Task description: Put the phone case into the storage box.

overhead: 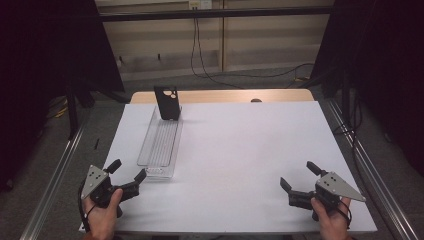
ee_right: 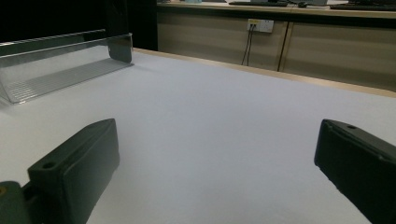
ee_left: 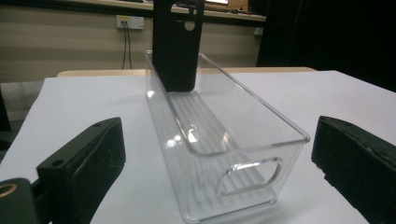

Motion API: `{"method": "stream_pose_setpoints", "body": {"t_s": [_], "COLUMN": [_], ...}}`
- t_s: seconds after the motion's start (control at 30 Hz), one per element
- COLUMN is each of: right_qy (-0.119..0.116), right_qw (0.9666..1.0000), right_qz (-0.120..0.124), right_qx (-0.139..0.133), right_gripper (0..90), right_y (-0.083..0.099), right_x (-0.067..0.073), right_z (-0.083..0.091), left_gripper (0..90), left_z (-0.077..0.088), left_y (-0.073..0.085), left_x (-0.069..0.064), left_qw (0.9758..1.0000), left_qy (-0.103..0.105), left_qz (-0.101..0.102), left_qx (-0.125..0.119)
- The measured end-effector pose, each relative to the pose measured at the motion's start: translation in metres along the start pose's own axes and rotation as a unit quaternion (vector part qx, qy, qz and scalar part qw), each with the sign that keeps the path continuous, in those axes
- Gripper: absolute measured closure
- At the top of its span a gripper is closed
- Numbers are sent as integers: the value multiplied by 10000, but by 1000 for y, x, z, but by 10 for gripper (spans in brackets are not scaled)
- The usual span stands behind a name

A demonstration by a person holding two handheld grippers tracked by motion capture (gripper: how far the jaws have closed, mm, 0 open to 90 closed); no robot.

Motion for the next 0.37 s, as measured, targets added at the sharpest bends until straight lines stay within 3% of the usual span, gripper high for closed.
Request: {"method": "stream_pose_setpoints", "body": {"t_s": [0.17, 0.37], "right_qy": [-16, -48], "right_qw": [10000, 10000], "right_qz": [5, 32], "right_qx": [3, 73], "right_gripper": [0, 0], "right_y": [0, 2], "right_x": [1, 0], "right_z": [0, -3], "left_gripper": [28, 28], "left_z": [2, 1], "left_y": [-1, -2], "left_x": [-2, 3], "left_qw": [9998, 10000], "left_qy": [155, 39], "left_qz": [-120, -17], "left_qx": [-26, -33]}}
Point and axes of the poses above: each handheld gripper's, and its own axes: z roughly backward along the jaws, y roughly out of its underside, x roughly to its left, the point moved 6 cm from there along -z, roughly forward along the jaws, and after that the axes turned 6 degrees about z, right-handed, at the moved point
